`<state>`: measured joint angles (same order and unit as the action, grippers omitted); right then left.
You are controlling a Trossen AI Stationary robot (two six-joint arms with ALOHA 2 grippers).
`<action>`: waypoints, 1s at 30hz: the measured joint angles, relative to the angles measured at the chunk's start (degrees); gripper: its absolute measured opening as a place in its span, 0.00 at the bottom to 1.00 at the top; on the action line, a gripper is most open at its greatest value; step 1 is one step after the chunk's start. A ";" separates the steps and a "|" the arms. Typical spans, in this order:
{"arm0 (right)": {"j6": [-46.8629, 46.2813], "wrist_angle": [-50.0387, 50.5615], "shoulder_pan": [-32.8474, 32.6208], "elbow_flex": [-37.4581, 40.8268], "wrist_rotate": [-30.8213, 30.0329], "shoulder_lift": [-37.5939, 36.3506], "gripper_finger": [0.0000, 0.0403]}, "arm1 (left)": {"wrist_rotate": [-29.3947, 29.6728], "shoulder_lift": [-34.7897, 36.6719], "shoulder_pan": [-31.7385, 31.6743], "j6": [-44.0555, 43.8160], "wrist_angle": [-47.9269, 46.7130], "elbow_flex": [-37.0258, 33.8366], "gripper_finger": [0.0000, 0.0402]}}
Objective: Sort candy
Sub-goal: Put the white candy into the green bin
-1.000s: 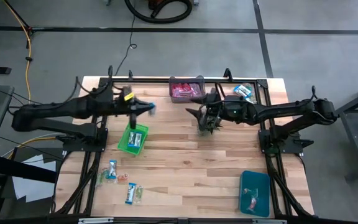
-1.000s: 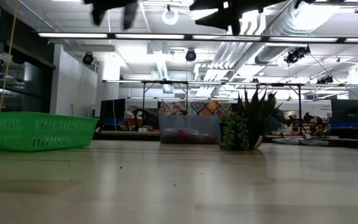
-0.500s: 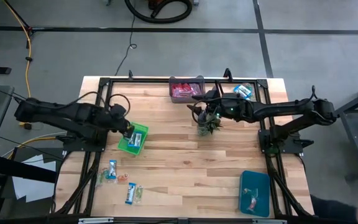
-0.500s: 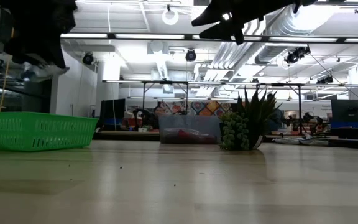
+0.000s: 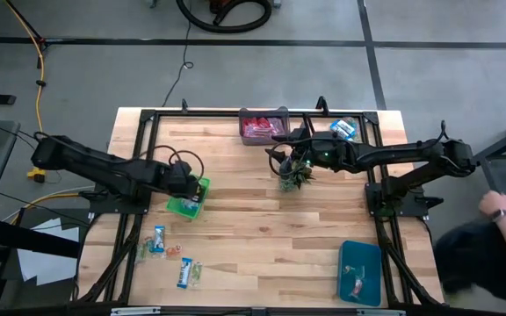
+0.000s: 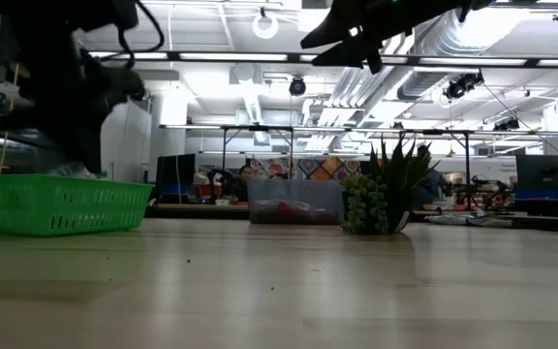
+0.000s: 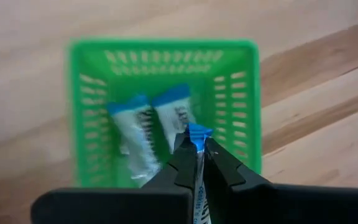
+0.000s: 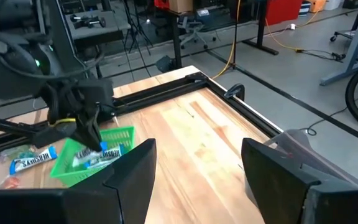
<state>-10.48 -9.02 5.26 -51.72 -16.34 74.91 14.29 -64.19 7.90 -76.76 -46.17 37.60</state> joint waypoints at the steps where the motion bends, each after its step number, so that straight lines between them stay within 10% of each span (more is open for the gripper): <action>1: 0.00 0.10 0.00 0.00 0.00 -0.02 0.58 | -0.24 -0.17 0.00 -1.09 1.90 -1.29 0.00; 14: 0.00 0.66 0.00 0.00 0.00 0.00 0.58 | 1.34 -2.69 0.00 -0.46 4.10 -4.99 0.05; 30: 0.00 0.72 0.00 0.00 0.00 0.00 0.58 | 1.33 -0.82 -0.86 10.58 -11.75 6.07 0.43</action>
<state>-10.48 -8.29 5.26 -51.72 -16.34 74.91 15.62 -65.01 7.04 -66.18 -57.92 43.67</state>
